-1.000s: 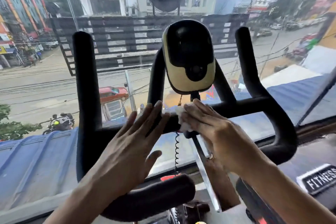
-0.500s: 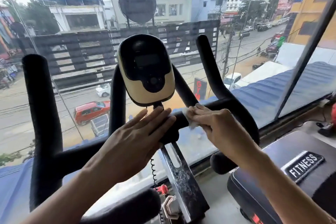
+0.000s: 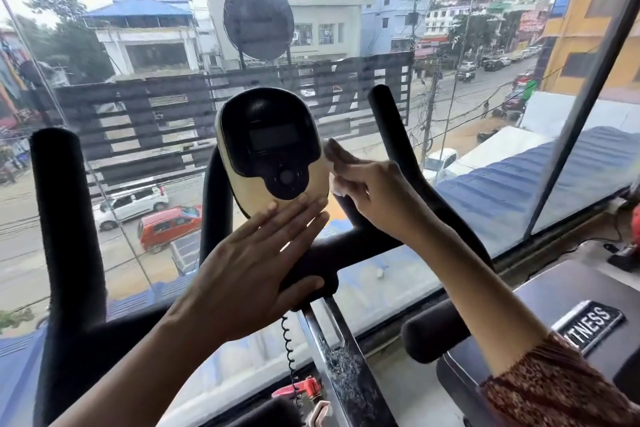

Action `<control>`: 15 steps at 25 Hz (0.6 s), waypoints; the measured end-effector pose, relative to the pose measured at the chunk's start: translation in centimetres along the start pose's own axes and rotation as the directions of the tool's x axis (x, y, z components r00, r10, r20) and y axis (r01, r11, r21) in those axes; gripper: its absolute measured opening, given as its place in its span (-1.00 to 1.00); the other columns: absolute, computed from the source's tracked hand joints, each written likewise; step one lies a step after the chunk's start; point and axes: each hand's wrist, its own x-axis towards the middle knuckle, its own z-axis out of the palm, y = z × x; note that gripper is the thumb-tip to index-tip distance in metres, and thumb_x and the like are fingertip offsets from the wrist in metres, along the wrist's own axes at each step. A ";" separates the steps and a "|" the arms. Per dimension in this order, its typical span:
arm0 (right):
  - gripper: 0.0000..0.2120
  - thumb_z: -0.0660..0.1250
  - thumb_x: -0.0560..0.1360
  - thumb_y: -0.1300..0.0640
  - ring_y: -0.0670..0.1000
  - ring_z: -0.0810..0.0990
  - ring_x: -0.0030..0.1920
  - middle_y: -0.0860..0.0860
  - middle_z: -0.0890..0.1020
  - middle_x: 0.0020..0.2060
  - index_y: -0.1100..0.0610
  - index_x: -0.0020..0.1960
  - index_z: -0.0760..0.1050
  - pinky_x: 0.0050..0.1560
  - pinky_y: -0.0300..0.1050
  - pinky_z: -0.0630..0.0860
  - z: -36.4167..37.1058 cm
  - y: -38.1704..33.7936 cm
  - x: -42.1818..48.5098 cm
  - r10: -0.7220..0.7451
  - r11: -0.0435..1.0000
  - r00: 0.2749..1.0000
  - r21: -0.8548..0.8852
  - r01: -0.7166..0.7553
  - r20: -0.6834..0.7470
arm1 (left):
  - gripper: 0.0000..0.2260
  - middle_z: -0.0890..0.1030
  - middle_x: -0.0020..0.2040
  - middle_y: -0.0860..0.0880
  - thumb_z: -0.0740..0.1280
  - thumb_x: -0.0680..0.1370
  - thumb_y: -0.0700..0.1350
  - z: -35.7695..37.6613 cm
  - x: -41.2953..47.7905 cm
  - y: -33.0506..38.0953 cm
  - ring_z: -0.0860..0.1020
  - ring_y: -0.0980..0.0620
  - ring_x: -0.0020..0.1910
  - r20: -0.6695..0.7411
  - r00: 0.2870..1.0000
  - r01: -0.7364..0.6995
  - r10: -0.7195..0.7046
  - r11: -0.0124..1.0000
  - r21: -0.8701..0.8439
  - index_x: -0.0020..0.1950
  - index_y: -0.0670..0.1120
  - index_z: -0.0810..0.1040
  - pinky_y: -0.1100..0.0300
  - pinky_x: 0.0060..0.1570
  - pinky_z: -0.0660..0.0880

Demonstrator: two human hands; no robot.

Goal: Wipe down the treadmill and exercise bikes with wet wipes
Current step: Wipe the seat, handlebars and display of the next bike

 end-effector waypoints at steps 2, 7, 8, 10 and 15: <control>-0.50 0.29 0.48 0.42 -0.01 0.53 0.24 0.02 0.41 0.35 0.12 0.37 0.43 0.25 -0.30 0.40 -0.7 0.7 -3.6 0.022 0.995 0.999 -0.094 -0.018 0.048 | -0.43 0.24 0.52 -0.07 0.02 0.61 0.19 0.1 0.1 0.0 0.14 0.03 0.51 -0.012 1.000 -0.011 0.011 1.000 -0.005 0.48 -0.15 0.32 0.11 0.49 0.01; -0.54 0.24 0.48 0.47 -0.10 0.41 0.32 0.08 0.43 0.32 0.21 0.35 0.44 0.27 -0.53 0.19 0.0 0.1 -4.4 0.120 0.990 0.993 -0.072 -0.121 -0.022 | -0.44 0.24 0.52 -0.08 0.02 0.62 0.18 0.2 -0.1 0.0 0.13 0.02 0.52 0.004 1.000 -0.006 0.006 1.000 -0.025 0.47 -0.14 0.35 0.10 0.50 0.00; -0.53 0.21 0.50 0.46 -0.10 0.33 0.37 0.15 0.39 0.36 0.24 0.39 0.38 0.33 -0.50 0.15 0.7 -0.4 -3.4 0.109 0.991 0.993 -0.075 -0.112 -0.053 | -0.45 0.24 0.52 -0.08 0.03 0.62 0.18 0.1 -0.1 0.0 0.13 0.02 0.52 0.002 1.000 -0.008 0.008 0.999 -0.033 0.46 -0.14 0.37 0.10 0.50 0.00; -0.51 0.17 0.53 0.42 -0.04 0.25 0.44 0.20 0.33 0.41 0.25 0.45 0.29 0.40 -0.38 0.14 1.7 -1.0 -2.5 0.098 0.991 0.992 -0.087 -0.104 -0.076 | -0.46 0.22 0.53 -0.08 0.05 0.61 0.18 0.0 -0.3 -0.1 0.13 0.01 0.52 -0.007 1.000 -0.015 0.014 0.998 -0.054 0.44 -0.13 0.39 0.09 0.50 0.00; -0.55 0.25 0.53 0.40 0.08 0.31 0.41 0.15 0.43 0.35 0.24 0.41 0.35 0.34 -0.46 0.01 1.0 -1.5 -8.1 0.222 0.951 0.967 -0.193 -0.243 -0.122 | -0.47 0.17 0.55 -0.10 0.13 0.57 0.16 -0.5 -2.4 -0.9 0.08 0.00 0.54 -0.040 0.999 0.024 -0.030 0.991 -0.130 0.44 -0.11 0.39 0.03 0.51 -0.02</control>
